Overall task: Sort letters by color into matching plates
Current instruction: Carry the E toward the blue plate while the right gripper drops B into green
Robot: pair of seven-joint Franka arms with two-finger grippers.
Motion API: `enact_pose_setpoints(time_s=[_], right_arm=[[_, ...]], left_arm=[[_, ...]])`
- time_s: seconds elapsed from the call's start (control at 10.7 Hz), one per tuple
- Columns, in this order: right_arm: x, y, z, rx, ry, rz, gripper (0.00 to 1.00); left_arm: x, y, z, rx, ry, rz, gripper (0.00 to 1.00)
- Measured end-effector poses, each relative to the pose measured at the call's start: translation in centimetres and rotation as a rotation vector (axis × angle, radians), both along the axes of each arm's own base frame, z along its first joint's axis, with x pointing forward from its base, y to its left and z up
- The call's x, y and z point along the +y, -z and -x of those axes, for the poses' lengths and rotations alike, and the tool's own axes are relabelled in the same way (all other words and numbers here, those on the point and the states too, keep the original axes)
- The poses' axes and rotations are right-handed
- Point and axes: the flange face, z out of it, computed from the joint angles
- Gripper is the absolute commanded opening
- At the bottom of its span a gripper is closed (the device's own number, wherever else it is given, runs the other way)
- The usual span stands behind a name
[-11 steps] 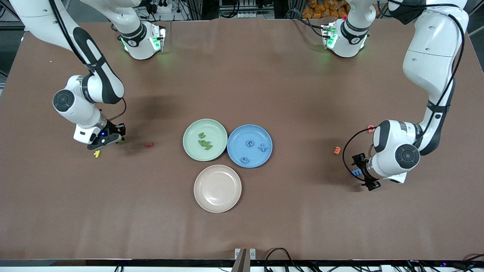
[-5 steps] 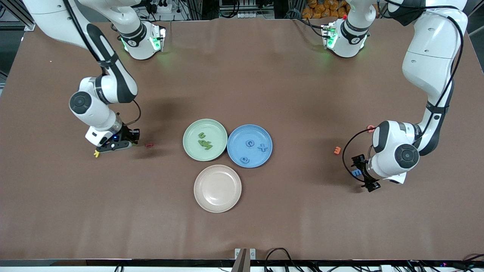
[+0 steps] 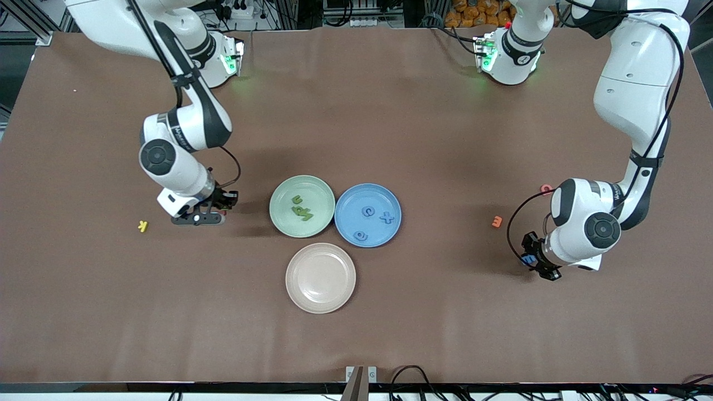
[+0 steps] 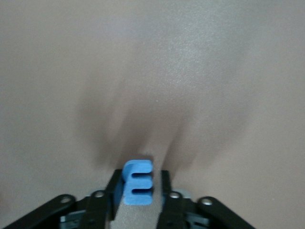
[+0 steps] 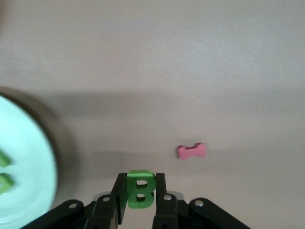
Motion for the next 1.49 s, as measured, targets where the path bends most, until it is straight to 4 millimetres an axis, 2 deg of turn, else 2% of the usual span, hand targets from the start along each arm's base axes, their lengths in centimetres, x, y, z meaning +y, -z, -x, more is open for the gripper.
enact_pose_setpoints(time_s=[0.28,0.65,0.74,0.84,0.93,1.21,1.49], right_arm=[[6.7,-0.9,1.2,-0.011,0.063,0.006,0.21],[14.1,0.4,2.5,-0.016,0.106,0.010,0.23],[15.5,0.8,2.4,-0.019,0.117,0.009,0.32],[16.7,1.1,2.4,-0.022,0.119,0.007,0.75],[17.6,1.4,2.3,-0.024,0.119,0.005,1.00],[17.7,1.6,2.0,-0.017,0.124,0.013,1.00],[16.1,1.0,0.8,-0.003,0.080,0.025,1.00]], left_arm=[[0.1,-0.1,-0.2,-0.019,-0.123,0.005,0.00],[0.1,-0.4,-0.5,-0.043,-0.125,0.008,0.00],[-0.4,-0.5,-0.5,-0.047,-0.112,0.006,0.00],[-1.2,-0.5,-0.5,-0.050,-0.094,0.004,0.00],[-2.3,-0.6,-0.4,-0.051,-0.073,0.002,0.00],[-5.8,-0.8,-0.1,-0.058,-0.011,0.000,0.00],[-9.0,-1.4,0.1,-0.072,0.075,-0.004,0.00]])
